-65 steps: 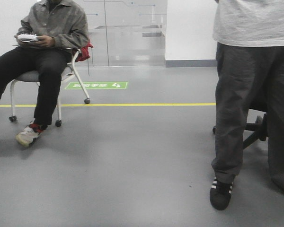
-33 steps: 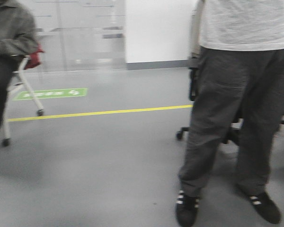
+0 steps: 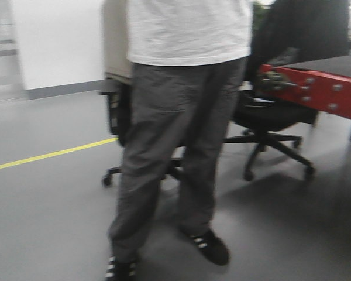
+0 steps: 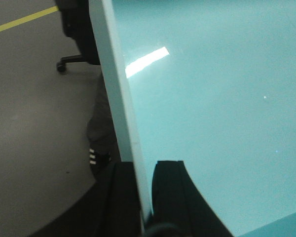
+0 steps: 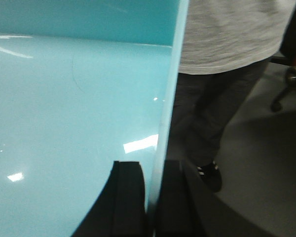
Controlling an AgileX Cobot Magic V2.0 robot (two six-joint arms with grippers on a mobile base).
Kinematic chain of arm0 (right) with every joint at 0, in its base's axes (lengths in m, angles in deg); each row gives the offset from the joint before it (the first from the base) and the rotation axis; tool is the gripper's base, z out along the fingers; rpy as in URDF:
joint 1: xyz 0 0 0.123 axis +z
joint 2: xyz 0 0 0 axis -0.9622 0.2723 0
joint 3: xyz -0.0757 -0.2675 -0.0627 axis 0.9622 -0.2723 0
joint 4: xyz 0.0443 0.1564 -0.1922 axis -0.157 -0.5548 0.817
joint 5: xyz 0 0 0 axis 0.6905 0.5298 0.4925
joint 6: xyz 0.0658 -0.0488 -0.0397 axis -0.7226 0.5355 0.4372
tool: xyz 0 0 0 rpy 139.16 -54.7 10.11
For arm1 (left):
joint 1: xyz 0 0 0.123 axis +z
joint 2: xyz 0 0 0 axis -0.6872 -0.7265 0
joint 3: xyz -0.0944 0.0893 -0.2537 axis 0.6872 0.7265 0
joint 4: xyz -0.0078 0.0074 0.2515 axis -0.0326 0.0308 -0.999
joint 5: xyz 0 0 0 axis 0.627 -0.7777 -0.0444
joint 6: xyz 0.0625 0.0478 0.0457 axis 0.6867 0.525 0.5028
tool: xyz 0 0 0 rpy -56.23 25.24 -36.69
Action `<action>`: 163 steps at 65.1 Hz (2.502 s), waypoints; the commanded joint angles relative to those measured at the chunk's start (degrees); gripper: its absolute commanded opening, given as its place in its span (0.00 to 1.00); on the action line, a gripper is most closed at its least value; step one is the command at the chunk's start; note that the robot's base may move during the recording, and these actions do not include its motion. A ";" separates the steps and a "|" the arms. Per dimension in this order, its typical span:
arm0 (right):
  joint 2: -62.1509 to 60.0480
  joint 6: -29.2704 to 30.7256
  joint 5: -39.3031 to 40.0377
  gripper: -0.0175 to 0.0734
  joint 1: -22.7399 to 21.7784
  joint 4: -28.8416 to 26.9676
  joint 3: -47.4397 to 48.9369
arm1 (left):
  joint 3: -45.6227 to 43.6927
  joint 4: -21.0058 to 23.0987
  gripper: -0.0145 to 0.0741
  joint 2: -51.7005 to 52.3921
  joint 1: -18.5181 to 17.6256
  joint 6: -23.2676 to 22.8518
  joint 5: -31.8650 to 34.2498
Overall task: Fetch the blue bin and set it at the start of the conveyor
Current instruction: 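Hold the teal bin in both grippers while driving to the conveyor, then lower the held teal bin toward the grey conveyor belt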
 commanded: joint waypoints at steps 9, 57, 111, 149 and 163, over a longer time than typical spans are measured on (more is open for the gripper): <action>0.08 1.22 4.37 0.02 -0.11 1.01 0.57 | -0.53 1.52 0.04 0.70 -0.18 1.05 1.59; 0.08 1.22 4.37 0.02 -0.11 1.01 0.57 | -0.53 1.52 0.04 0.70 -0.18 1.05 1.59; 0.08 1.22 4.37 0.02 -0.11 1.01 0.57 | -0.53 1.52 0.04 0.70 -0.18 1.05 1.59; 0.08 1.22 4.37 0.02 -0.11 1.01 0.57 | -0.53 1.52 0.04 0.70 -0.18 1.05 1.59; 0.08 1.22 4.50 0.02 -0.11 1.01 0.57 | -0.53 1.06 0.04 0.70 -0.18 1.05 1.59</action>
